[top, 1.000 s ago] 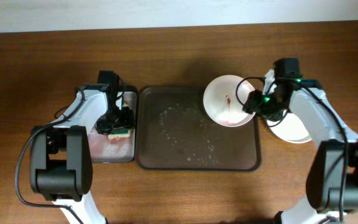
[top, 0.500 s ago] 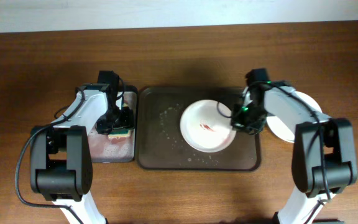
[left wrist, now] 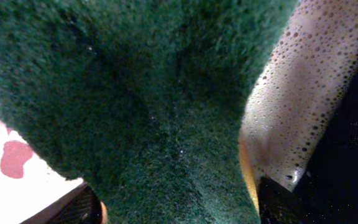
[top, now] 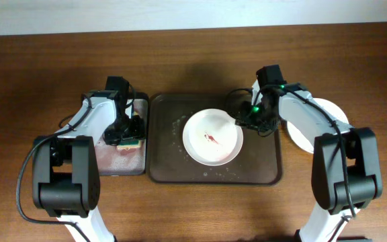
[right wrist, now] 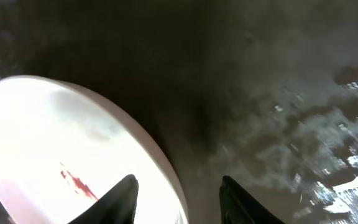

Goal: Clean dirty plates on tray and stack at the side
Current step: 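Hold the plate with the right gripper while the left gripper wets the sponge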

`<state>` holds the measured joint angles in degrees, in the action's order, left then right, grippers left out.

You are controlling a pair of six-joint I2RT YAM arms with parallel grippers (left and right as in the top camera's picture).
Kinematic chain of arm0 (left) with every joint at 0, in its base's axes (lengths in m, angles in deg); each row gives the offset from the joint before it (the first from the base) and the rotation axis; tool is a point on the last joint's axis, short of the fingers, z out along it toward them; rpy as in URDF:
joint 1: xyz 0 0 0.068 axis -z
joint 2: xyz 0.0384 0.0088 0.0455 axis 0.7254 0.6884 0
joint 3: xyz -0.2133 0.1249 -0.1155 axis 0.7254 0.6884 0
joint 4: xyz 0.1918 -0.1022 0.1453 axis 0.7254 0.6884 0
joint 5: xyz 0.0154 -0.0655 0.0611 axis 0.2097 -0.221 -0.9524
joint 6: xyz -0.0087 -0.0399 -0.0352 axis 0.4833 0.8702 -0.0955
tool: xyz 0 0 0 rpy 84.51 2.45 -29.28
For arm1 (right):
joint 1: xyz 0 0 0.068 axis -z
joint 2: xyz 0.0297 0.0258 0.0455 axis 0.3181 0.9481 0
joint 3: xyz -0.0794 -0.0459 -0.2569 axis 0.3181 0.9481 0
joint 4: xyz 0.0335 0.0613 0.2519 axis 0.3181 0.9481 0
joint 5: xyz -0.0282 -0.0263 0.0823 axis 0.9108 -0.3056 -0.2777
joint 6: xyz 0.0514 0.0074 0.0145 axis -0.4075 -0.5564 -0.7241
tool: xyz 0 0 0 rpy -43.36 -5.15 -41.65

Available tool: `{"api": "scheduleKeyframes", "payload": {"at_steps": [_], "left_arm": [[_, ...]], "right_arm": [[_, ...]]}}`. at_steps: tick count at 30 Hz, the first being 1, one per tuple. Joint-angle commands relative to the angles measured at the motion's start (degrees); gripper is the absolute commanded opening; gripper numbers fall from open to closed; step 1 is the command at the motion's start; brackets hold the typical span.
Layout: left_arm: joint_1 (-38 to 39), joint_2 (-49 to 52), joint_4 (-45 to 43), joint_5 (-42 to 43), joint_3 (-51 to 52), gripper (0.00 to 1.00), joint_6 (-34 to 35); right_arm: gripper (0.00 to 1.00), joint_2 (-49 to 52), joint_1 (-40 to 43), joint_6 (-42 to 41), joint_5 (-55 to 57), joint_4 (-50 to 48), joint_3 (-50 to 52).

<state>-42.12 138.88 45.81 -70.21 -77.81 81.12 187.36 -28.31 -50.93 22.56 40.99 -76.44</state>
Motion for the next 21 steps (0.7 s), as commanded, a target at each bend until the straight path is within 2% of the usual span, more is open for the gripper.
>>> {"api": "scheduleKeyframes", "payload": {"at_steps": [1, 2, 3, 4, 7, 9, 12, 15, 16, 18, 19, 21], "left_arm": [[0.0, -0.2, 0.1, 0.5, 1.0, 0.73, 0.1], [0.0, -0.2, 0.1, 0.4, 1.0, 0.73, 0.1], [0.0, -0.2, 0.1, 0.5, 1.0, 0.73, 0.1], [0.0, -0.2, 0.1, 0.5, 1.0, 0.73, 0.1], [0.0, -0.2, 0.1, 0.5, 1.0, 0.73, 0.1], [0.0, -0.2, 0.2, 0.5, 1.0, 0.73, 0.1], [0.0, -0.2, 0.1, 0.4, 1.0, 0.73, 0.1], [0.0, -0.2, 0.1, 0.4, 1.0, 0.73, 0.1], [0.0, -0.2, 0.1, 0.4, 1.0, 0.73, 0.1], [0.0, -0.2, 0.1, 0.4, 1.0, 0.73, 0.1], [0.0, -0.2, 0.1, 0.4, 1.0, 0.73, 0.1], [0.0, -0.2, 0.1, 0.4, 1.0, 0.73, 0.1]], "right_arm": [[0.44, 0.5, -2.8, 1.4, 5.1, -1.7, 0.9], [0.42, 0.5, -3.1, 0.7, 7.9, -2.1, 1.3], [0.29, 0.5, -3.1, 0.8, 8.3, -2.3, 1.4], [0.23, 0.5, -3.1, 0.8, 8.3, -2.2, 1.4], [0.15, 0.5, -3.1, 0.8, 8.3, -0.3, 1.6], [0.04, 0.5, -3.1, 0.7, 8.2, 0.6, 2.5], [0.04, 0.5, -3.1, -1.4, 8.3, 3.9, 3.8], [0.04, 0.5, -3.1, -13.2, 5.7, 9.3, 4.0], [0.08, 0.5, -3.1, -13.4, 4.5, 9.3, 4.0], [0.43, 0.5, -3.0, -13.4, 4.8, 8.2, 4.0], [0.45, 0.5, -2.7, -13.4, 5.3, 7.0, 4.0], [0.41, 0.5, -2.6, -13.4, 6.2, 4.3, 4.0]]}}
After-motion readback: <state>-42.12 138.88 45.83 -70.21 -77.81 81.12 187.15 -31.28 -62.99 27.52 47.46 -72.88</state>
